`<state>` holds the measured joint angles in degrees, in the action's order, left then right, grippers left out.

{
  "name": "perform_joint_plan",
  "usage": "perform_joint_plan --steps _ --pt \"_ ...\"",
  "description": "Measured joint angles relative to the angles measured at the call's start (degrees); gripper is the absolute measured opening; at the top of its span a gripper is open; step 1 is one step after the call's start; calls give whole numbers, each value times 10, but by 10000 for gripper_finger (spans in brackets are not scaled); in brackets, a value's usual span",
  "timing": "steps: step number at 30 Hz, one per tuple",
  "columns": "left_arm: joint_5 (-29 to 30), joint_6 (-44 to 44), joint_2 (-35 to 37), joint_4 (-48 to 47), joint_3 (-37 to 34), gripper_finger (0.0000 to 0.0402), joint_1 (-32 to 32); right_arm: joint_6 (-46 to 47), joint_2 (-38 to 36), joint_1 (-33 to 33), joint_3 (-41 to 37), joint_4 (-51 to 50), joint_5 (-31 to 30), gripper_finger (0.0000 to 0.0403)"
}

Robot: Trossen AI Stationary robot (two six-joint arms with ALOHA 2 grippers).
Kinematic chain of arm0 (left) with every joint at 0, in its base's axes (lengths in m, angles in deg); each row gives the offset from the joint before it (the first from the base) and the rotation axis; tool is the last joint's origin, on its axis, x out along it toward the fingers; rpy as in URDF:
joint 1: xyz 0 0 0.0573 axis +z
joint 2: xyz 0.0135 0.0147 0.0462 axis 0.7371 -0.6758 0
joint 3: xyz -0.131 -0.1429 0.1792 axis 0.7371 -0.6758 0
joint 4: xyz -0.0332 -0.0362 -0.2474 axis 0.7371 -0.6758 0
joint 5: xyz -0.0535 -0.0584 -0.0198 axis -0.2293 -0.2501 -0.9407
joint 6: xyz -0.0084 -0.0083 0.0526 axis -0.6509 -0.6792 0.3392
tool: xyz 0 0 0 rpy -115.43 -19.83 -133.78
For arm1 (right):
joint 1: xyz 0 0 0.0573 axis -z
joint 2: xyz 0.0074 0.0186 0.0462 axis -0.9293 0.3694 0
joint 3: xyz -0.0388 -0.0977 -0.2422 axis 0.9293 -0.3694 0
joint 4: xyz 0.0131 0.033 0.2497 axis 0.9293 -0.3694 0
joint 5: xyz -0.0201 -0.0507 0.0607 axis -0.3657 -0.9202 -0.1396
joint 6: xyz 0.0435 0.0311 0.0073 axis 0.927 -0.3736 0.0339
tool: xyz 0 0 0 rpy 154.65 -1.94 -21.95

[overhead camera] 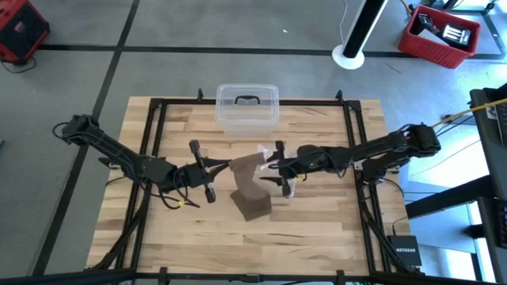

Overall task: Roll bandage
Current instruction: Roll the brown bandage

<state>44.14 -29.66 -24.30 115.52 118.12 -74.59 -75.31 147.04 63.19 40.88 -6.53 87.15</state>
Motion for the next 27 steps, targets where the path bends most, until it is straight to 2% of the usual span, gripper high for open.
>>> perform_joint_plan --steps 4,5,9,12,18,21,23,25,27 --pt "-24 -8 0 1 0 0 0 -30 20 29 0 21 30 230" --pt "-27 -12 0 3 0 0 0 -29 24 41 0 22 53 230" --pt "-30 -25 0 -6 0 0 -1 43 41 73 0 60 215 230" --pt "-30 -25 0 -6 0 0 -1 84 56 73 0 84 275 230" --pt "-30 -28 0 -5 0 0 8 65 98 50 0 158 249 230" --pt "-30 -29 0 -5 0 0 9 48 109 50 0 178 173 230" --pt "-30 -30 0 -5 0 0 9 37 110 52 0 174 145 230" --pt "-30 -37 0 -5 0 0 10 30 111 53 0 173 150 230" --pt "-30 -40 0 -5 0 0 10 25 111 51 0 182 189 230"
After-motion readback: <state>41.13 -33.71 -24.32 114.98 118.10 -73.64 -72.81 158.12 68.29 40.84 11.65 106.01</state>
